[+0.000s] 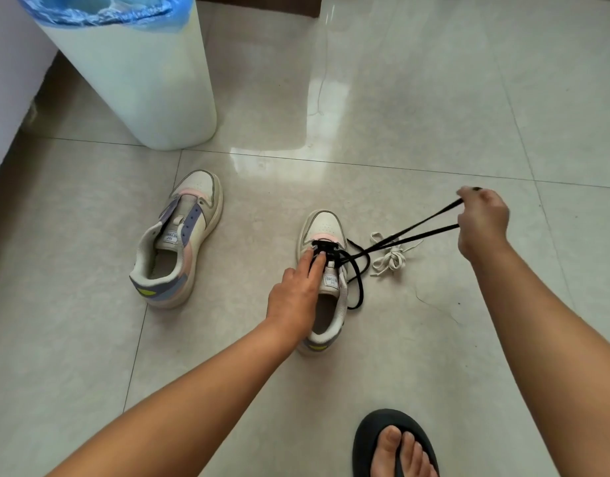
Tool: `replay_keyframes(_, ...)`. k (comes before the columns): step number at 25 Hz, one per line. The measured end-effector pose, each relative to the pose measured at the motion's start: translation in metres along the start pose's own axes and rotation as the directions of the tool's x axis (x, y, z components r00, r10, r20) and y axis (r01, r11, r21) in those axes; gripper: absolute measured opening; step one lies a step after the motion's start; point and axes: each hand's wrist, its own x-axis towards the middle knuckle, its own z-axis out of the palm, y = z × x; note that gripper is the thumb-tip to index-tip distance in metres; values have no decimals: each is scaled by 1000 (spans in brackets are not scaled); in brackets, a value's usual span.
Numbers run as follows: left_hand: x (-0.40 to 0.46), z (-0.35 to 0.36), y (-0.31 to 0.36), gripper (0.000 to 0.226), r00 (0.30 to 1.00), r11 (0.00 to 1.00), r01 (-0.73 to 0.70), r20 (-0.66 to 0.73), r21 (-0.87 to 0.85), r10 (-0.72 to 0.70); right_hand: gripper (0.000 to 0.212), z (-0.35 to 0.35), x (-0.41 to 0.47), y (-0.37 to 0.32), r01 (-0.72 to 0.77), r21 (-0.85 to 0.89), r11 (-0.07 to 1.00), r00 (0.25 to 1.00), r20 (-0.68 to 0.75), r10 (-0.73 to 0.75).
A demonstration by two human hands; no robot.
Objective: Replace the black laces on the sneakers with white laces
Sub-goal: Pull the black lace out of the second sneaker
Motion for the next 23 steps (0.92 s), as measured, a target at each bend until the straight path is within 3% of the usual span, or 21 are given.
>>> replay_keyframes(2, 0, -1, 2, 94, 1000, 1000, -1, 6, -3, 1, 14, 8, -7, 8, 353, -331, 875, 933, 190, -305)
replay_keyframes(3, 0, -2, 2, 94, 1000, 1000, -1, 3, 0, 1, 14, 10, -7, 10, 522, -421, 742, 853, 275, -444)
replay_keyframes(5, -1, -3, 2, 93, 1000, 1000, -6, 0, 10, 6, 16, 12, -1, 5, 743, -444, 501, 663, 381, -644)
replay_keyframes(7, -4, -1, 3, 92, 1000, 1000, -19, -10, 14, 20, 19, 11, 12, 1, 834, -446, 325, 522, 442, -730)
replay_keyframes(9, -6, 0, 1, 87, 999, 1000, 25, -28, -6, -25, 16, 10, 18, -3, 782, -615, 104, 451, 443, -775)
replay_keyframes(11, -8, -3, -3, 78, 990, 987, 130, -35, -92, -134, 18, 8, 25, -8, 728, -678, -100, 368, 510, -777)
replay_keyframes(12, -8, -4, -5, 75, 986, 978, 162, -28, -135, -167, 24, 7, 25, -13, 750, -660, -44, 439, 546, -713)
replay_keyframes(13, -9, -4, -6, 73, 985, 971, 168, -20, -173, -174, 29, 7, 20, -21, 747, -648, 150, 589, 540, -601)
replay_keyframes(14, -10, -4, -6, 71, 986, 965, 163, -9, -204, -168, 31, 10, 14, -26, 648, -642, 409, 759, 501, -416)
replay_keyframes(15, -11, -5, -5, 69, 986, 958, 160, -5, -237, -166, 33, 13, 7, -24, 479, -675, 561, 871, 445, -208)
replay_keyframes(16, -11, -7, -4, 66, 983, 948, 176, -5, -266, -183, 39, 17, -3, -17, 379, -744, 550, 910, 406, -77)
replay_keyframes(18, -5, -14, -7, 55, 971, 925, 219, -27, -311, -239, 47, 24, -40, 6, 433, -798, 419, 872, 489, 31)
replay_keyframes(21, 10, -28, -19, 35, 967, 942, 190, -110, -277, -228, 46, 44, -109, 33, 633, -629, 453, 622, 760, 187)
replay_keyframes(23, 16, -37, -22, 31, 982, 985, 122, -130, -123, -138, 46, 58, -132, 45, 715, -583, 386, 543, 811, 217)
